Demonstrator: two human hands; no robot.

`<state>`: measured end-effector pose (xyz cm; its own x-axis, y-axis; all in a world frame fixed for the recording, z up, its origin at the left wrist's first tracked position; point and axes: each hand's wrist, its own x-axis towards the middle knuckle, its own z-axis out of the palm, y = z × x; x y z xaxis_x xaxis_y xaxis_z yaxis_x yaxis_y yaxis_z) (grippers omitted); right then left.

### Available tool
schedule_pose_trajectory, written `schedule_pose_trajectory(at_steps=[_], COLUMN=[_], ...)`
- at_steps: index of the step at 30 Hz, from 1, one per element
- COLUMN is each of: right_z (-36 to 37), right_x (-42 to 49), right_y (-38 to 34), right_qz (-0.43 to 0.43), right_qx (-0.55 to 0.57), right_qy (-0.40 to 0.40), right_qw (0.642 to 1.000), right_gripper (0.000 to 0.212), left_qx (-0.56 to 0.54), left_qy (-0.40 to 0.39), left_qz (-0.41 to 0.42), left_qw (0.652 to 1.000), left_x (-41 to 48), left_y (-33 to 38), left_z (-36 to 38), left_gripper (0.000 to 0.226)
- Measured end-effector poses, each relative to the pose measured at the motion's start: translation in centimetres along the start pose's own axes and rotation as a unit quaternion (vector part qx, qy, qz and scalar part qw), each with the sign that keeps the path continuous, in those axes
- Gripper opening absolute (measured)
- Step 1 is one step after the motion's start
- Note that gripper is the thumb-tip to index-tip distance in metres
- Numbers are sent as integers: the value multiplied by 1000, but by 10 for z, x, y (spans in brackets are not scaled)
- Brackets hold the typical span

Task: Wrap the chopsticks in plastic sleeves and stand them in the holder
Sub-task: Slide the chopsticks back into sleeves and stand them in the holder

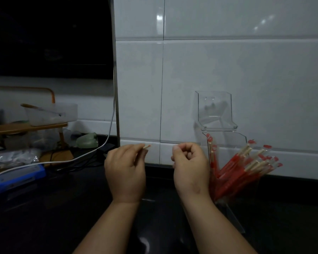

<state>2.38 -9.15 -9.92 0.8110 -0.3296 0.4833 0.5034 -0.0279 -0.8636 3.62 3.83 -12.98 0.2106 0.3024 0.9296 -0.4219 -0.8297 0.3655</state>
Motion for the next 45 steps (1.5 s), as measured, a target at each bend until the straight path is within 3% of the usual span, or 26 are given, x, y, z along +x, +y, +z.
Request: schedule_pose_trajectory(at_steps=[2,5,10,14,19,22,26,31,37,42,45], right_z=[0,0,0,1,0,3,-2,-5,-5,-1,2], right_x=[1,1,3,3,1,-1,2,-7,-11,-18,-21], right_y=[1,4,10,15,14,18,13,5,-4,-7,-10], right_qz=[8,32,74,112,154,171,128,31,29,-17,-73], right_qx=[-17,-36,-107,-166,-154,-130,-170,-341,-448,-426,-450], right_qy=[-6,-29,-50,-82,-139,-112,-103,-215,-256,-268,-263], right_qw=[1000,998,990,976,966,970,972,914,856,864,850], right_gripper=[13,21,27,33,40,28,12,16,9,19,22], left_qx=[-48,-93,-146,-183,-223,-238,-250,-262,-268,-274,-274], left_qy=[29,85,148,173,171,182,190,178,186,132,111], left_qz=[-111,-296,-436,-454,-468,-482,-505,-515,-506,-453,-434], left_qw=[992,947,875,855,838,823,804,797,798,838,851], left_x=[4,7,14,13,13,14,14,15,15,14,12], left_y=[4,-3,-1,-3,-6,-7,-10,-11,-6,0,3], left_z=[-4,-5,-10,-10,-6,-5,-4,-3,-8,-6,-5], left_gripper=[14,18,29,47,32,22,18,13,32,31,21])
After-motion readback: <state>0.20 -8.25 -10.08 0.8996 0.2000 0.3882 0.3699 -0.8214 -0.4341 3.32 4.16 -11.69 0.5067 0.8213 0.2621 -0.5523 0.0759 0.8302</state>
